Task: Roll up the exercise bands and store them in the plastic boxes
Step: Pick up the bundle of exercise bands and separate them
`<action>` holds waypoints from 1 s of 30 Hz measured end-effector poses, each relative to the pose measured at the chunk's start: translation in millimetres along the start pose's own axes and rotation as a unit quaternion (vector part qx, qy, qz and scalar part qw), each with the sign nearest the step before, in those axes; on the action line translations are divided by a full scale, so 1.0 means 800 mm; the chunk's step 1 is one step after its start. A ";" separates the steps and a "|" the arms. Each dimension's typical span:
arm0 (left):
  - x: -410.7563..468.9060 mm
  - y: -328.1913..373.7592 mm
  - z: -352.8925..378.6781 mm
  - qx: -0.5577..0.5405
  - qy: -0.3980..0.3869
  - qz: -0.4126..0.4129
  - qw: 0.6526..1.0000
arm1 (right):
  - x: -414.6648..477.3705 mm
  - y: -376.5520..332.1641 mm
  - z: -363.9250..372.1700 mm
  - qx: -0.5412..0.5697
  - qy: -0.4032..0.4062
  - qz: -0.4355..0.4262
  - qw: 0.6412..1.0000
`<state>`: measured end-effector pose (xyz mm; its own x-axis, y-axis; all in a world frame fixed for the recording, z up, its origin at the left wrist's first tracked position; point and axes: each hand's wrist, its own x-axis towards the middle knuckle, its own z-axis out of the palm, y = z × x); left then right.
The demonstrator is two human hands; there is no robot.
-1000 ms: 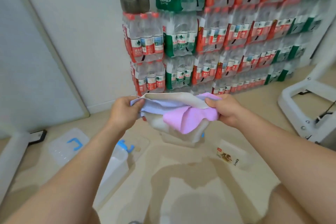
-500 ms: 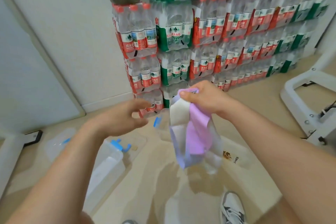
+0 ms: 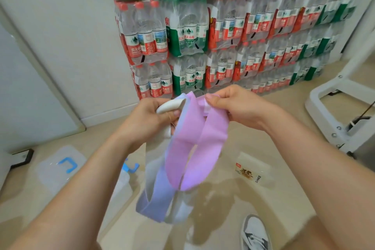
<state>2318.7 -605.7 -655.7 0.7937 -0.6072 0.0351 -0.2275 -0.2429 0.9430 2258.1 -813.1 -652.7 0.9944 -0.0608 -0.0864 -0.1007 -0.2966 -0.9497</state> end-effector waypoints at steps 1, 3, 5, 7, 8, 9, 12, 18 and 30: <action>-0.002 0.001 -0.004 0.004 0.011 -0.001 1.000 | 0.000 0.002 0.001 -0.018 -0.006 0.000 1.000; -0.007 0.005 -0.013 0.017 0.009 0.004 1.000 | 0.002 0.005 0.003 -0.066 -0.001 -0.006 0.998; -0.013 0.008 -0.028 0.000 0.011 0.013 1.000 | 0.001 0.009 -0.006 -0.098 0.078 -0.010 0.992; -0.018 0.008 -0.053 -0.064 0.062 0.016 0.996 | -0.004 0.021 -0.031 -0.083 0.208 0.006 0.975; -0.019 0.006 -0.066 -0.099 0.096 0.010 0.990 | -0.007 0.029 -0.043 -0.089 0.245 0.014 0.965; -0.020 0.002 -0.076 -0.119 0.128 -0.002 0.985 | -0.011 0.037 -0.049 -0.118 0.241 0.024 0.963; -0.019 -0.013 -0.084 -0.019 0.166 -0.045 0.985 | -0.012 0.050 -0.037 -0.234 0.128 0.056 0.962; -0.020 -0.028 -0.060 0.292 0.044 -0.034 0.955 | -0.017 0.089 -0.024 -0.268 0.052 0.140 0.952; -0.011 -0.042 -0.040 0.426 -0.078 -0.046 0.900 | -0.028 0.173 -0.019 -0.450 -0.032 0.311 0.837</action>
<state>2337.7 -568.2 -677.3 0.7577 -0.6373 -0.1405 -0.5672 -0.7495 0.3413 2221.1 -867.5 -777.7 0.7370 -0.4276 -0.5235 -0.5546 -0.8253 -0.1066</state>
